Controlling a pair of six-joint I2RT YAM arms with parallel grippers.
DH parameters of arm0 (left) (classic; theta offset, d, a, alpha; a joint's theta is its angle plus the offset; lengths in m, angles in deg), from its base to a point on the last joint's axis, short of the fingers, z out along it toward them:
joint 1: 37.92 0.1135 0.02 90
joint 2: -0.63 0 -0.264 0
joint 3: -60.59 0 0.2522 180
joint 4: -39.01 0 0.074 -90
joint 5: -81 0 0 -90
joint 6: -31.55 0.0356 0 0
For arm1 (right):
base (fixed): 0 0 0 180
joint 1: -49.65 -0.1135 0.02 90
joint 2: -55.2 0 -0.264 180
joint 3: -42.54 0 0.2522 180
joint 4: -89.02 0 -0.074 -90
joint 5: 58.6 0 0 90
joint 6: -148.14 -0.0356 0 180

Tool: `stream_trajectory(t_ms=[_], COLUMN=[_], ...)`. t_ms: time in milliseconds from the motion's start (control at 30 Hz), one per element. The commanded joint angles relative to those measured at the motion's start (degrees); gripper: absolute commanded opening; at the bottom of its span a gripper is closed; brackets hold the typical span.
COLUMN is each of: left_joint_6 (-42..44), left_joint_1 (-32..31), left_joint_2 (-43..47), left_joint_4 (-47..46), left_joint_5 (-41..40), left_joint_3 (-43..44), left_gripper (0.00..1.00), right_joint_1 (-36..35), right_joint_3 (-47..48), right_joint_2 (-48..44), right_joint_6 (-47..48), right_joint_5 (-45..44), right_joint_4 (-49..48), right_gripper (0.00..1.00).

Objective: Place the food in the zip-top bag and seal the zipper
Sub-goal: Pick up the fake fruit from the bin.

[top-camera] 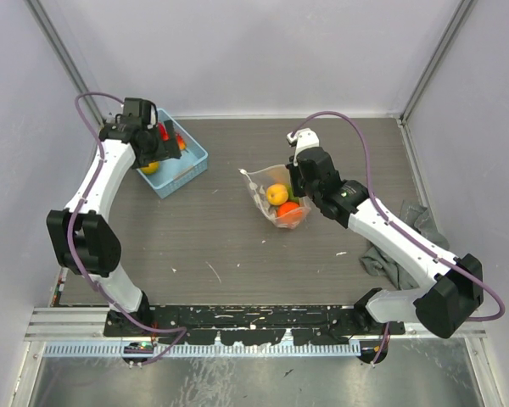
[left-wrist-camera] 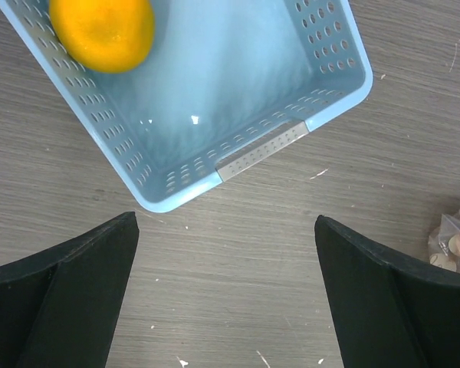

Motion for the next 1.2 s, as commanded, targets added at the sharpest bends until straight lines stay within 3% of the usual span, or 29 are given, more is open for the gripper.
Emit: stream_trajectory(t_ms=[0, 100, 333, 567, 933, 1167], left_joint_6=[2.7, 3.4, 4.2, 8.9, 21.0, 24.2], left_joint_1=[0.8, 0.8, 4.1, 6.6, 8.9, 9.6], left_joint_2=[1.6, 3.4, 1.5, -7.8, -24.3, -32.0], left_joint_4=[-0.7, -3.6, -4.0, -6.0, -5.1, -3.6], left_joint_5=[3.4, 6.3, 1.6, -2.4, -1.1, -1.9], left_joint_3=[3.2, 1.3, 2.3, 8.7, 21.5, 25.7], left_gripper=[0.98, 0.98, 0.98, 0.98, 0.98, 0.98], right_joint_1=[-0.1, -0.1, -0.1, 0.0, 0.0, -0.1], right_joint_3=[0.0, -0.3, -1.0, -1.5, -1.1, -1.2], right_joint_2=[-1.1, -1.2, -2.2, -2.4, -1.3, -0.7], right_joint_6=[1.0, 0.8, 1.0, 0.9, 0.9, 0.9], right_joint_5=[-2.8, -4.3, -4.6, -4.0, -2.6, -2.2], right_joint_4=[-5.1, -5.7, -6.5, -6.5, -6.4, -5.7], right_gripper=[0.02, 0.02, 0.01, 0.01, 0.01, 0.02])
